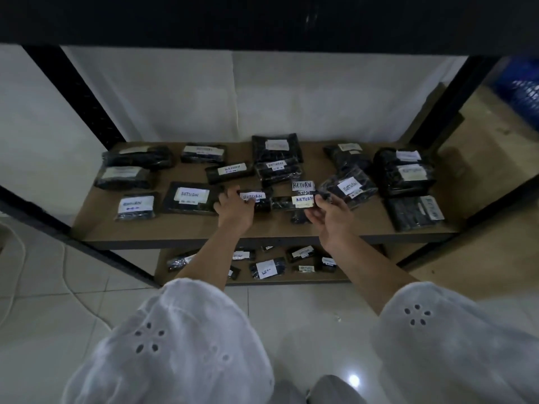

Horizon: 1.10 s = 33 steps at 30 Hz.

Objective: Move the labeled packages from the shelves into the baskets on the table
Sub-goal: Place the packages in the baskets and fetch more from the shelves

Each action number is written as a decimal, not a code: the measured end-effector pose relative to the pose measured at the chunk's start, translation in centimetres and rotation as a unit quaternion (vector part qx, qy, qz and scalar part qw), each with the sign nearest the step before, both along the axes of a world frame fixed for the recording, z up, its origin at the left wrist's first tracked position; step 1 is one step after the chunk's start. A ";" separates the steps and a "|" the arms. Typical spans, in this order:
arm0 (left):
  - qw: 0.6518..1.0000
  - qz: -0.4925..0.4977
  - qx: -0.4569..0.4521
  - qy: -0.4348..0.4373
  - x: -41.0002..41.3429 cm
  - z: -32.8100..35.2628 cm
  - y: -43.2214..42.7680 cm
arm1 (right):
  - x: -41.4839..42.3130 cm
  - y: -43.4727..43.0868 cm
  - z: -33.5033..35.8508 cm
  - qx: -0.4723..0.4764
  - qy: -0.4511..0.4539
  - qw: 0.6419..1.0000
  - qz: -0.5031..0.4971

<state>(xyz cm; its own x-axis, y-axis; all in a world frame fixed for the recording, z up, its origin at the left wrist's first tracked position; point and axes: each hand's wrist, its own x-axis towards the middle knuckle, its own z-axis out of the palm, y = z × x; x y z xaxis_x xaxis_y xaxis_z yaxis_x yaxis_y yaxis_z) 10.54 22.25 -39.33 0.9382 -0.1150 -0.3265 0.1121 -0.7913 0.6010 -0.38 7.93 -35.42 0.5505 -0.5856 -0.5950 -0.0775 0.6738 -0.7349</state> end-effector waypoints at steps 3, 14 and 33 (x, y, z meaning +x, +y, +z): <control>0.999 0.005 0.029 0.044 0.6 -0.9 -1.5 | 0.3 -0.1 -0.9 -0.009 -0.019 1.000 -0.008; 0.982 0.083 -0.111 0.125 -2.1 1.2 1.1 | -0.6 1.4 1.3 0.028 -0.015 0.999 0.003; 0.886 0.102 -0.425 0.156 -17.3 21.2 8.0 | -15.5 6.1 17.9 -0.044 -0.039 0.993 -0.101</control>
